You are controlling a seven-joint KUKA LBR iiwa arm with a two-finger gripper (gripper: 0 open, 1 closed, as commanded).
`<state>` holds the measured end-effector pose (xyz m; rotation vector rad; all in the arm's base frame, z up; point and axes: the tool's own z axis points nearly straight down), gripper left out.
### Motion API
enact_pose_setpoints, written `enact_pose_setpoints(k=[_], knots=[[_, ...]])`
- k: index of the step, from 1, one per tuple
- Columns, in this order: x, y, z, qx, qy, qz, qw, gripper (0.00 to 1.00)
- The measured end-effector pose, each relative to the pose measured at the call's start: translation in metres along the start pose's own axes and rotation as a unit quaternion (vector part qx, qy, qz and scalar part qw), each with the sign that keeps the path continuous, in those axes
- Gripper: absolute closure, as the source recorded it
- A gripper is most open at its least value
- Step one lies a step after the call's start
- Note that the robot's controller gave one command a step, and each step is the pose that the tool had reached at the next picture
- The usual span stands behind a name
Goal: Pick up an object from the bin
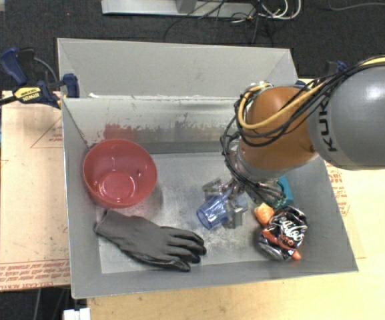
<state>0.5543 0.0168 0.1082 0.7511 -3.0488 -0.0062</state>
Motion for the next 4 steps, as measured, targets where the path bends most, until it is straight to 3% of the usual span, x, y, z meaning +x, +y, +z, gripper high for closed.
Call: enact_pose_setpoints(k=[2,4], knots=[[-0.003,-0.001,-0.026,0.002,-0.0047,0.001,1.0,1.0],[-0.002,0.0,-0.034,0.001,-0.0029,0.001,1.0,1.0]])
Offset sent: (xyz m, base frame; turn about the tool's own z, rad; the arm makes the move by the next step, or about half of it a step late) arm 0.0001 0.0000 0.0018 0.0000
